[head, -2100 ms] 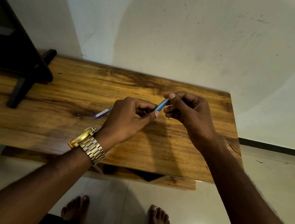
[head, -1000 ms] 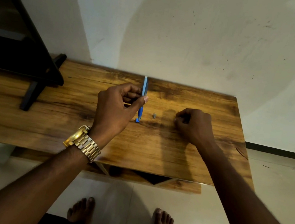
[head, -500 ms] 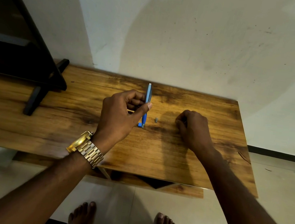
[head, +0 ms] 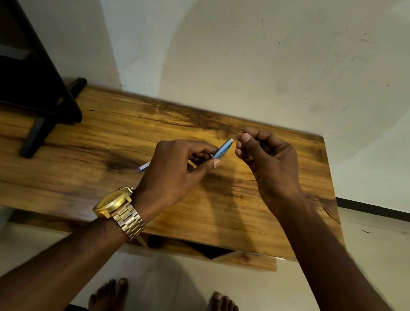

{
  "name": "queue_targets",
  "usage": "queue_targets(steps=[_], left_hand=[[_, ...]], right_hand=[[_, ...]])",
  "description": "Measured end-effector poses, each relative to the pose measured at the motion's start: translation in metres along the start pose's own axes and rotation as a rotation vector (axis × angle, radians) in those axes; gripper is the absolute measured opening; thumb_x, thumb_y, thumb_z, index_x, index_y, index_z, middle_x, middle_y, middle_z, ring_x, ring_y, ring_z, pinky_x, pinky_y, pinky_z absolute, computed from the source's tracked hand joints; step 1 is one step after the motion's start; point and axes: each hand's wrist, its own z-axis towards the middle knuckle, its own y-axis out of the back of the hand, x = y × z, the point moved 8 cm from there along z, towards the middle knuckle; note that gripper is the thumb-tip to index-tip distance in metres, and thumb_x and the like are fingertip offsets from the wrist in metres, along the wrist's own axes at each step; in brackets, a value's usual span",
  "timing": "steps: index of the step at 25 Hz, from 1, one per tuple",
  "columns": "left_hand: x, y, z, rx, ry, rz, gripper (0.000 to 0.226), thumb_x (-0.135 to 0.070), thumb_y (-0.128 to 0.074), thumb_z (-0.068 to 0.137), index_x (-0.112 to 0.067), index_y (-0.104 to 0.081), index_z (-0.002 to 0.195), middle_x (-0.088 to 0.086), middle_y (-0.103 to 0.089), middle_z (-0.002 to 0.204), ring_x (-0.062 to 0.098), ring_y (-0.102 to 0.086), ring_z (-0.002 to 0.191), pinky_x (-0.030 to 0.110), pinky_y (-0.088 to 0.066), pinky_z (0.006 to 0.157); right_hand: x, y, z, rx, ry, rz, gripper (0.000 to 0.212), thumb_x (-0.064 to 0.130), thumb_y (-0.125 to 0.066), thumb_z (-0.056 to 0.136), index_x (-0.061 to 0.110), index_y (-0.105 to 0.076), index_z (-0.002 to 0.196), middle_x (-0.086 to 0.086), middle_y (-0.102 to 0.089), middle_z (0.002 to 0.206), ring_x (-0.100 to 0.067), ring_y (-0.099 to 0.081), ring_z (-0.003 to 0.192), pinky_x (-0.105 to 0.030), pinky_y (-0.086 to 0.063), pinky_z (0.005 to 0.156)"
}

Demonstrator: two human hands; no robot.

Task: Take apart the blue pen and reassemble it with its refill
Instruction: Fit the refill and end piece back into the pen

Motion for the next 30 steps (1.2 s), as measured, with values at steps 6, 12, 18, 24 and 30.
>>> queue_targets(steps=[6, 12, 18, 24, 30], left_hand=[[-0.0026, -0.0041, -0.0018, 0.017, -0.014, 0.035, 0.025, -0.030, -0.081, 0.095, -0.032, -0.082, 0.120, -0.019, -0.080, 0.099, -0.006, -0.073, 0.092, 0.016, -0.061, 0.075], [-0.0043, -0.0033, -0.0022, 0.009, -0.009, 0.031, 0.024, -0.028, -0.081, 0.095, -0.031, -0.083, 0.119, -0.019, -0.079, 0.097, -0.007, -0.072, 0.092, 0.014, -0.060, 0.073], [-0.0034, -0.0013, -0.0013, 0.003, -0.012, 0.051, 0.024, -0.027, -0.081, 0.095, -0.029, -0.083, 0.119, -0.015, -0.082, 0.101, -0.008, -0.072, 0.089, 0.014, -0.061, 0.073], [-0.0003, -0.0018, -0.0010, 0.019, -0.002, 0.061, 0.025, -0.029, -0.081, 0.096, -0.030, -0.083, 0.120, -0.015, -0.082, 0.103, -0.006, -0.072, 0.090, 0.021, -0.062, 0.074], [0.0017, -0.0030, -0.0018, 0.032, 0.004, 0.042, 0.023, -0.030, -0.082, 0.094, -0.033, -0.083, 0.118, -0.021, -0.078, 0.097, -0.006, -0.072, 0.089, 0.015, -0.060, 0.074]], right_hand=[[0.0022, -0.0072, -0.0053, 0.068, -0.032, 0.006, 0.014, 0.015, -0.080, 0.092, 0.012, -0.082, 0.106, -0.003, -0.081, 0.096, -0.014, -0.074, 0.089, -0.030, -0.062, 0.085], [-0.0041, -0.0089, -0.0045, 0.122, -0.068, 0.030, 0.016, 0.019, -0.082, 0.087, 0.012, -0.083, 0.101, -0.003, -0.081, 0.097, -0.016, -0.076, 0.093, -0.030, -0.062, 0.086], [-0.0059, -0.0097, -0.0044, 0.150, -0.075, 0.030, 0.018, 0.017, -0.080, 0.088, 0.009, -0.082, 0.104, -0.006, -0.081, 0.096, -0.017, -0.077, 0.090, -0.029, -0.063, 0.086], [-0.0018, -0.0094, -0.0060, 0.170, -0.061, -0.030, 0.022, 0.019, -0.080, 0.087, 0.006, -0.080, 0.105, -0.007, -0.081, 0.096, -0.020, -0.077, 0.086, -0.030, -0.064, 0.084], [-0.0048, -0.0109, -0.0051, 0.190, -0.128, 0.033, 0.013, 0.013, -0.082, 0.086, 0.006, -0.081, 0.097, -0.008, -0.081, 0.098, -0.020, -0.077, 0.086, -0.032, -0.064, 0.082]])
